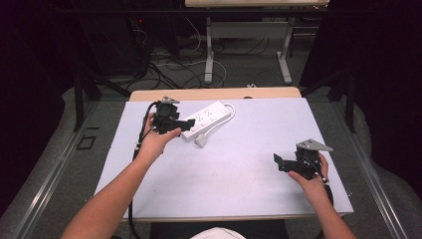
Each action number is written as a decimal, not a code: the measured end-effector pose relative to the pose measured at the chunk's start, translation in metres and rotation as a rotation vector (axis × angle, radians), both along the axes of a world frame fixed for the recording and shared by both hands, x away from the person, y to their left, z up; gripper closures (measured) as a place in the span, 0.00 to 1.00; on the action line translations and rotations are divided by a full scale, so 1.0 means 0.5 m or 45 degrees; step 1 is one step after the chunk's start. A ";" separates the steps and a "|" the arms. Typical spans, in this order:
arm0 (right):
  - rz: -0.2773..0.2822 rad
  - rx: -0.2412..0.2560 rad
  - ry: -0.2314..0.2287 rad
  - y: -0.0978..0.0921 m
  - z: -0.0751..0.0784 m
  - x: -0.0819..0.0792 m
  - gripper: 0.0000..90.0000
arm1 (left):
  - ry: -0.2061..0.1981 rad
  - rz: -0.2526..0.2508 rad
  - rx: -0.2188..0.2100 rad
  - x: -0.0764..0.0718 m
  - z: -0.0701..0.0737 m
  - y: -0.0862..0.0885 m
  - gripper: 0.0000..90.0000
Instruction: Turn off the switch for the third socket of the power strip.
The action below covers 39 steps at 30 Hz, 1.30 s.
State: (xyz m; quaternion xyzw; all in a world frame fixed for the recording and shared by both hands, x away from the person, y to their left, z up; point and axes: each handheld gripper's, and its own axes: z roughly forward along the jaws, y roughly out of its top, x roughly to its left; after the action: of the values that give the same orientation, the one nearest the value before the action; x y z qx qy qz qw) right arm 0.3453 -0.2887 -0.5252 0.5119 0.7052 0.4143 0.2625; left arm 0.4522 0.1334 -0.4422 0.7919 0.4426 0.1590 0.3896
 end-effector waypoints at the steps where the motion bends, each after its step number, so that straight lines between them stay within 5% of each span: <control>1: 0.001 0.000 0.000 0.000 0.000 0.000 0.06 | 0.008 0.011 0.005 0.001 -0.001 -0.001 0.34; 39: 0.010 0.001 0.027 -0.003 -0.008 0.004 0.08 | 0.090 0.065 0.066 0.051 -0.048 -0.034 0.52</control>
State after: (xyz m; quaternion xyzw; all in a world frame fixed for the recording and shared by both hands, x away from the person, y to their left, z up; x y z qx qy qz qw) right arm 0.3475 -0.2902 -0.5293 0.5135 0.7098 0.4103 0.2532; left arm 0.4776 0.1166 -0.4663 0.7953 0.4720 0.1522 0.3487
